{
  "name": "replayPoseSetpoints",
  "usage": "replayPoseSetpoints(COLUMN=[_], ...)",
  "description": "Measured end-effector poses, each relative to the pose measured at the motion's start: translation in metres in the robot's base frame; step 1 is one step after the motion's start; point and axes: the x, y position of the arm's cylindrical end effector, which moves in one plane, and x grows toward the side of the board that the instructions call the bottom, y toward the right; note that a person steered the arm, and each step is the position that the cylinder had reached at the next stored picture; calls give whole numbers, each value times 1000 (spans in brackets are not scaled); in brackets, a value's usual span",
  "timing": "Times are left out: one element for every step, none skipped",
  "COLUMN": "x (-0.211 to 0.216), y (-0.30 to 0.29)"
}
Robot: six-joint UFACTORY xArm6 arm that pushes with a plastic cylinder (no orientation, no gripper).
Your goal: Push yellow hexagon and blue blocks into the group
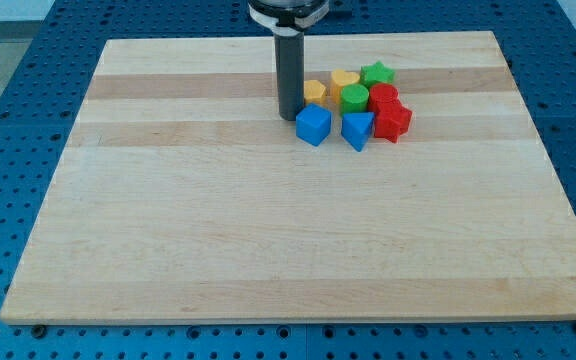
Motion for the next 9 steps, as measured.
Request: replayPoseSetpoints(x=[4,0,-12,-12,-12,-9,16,55,71], y=[-20,-53,-48,-19,6,-3,-46,-67,-48])
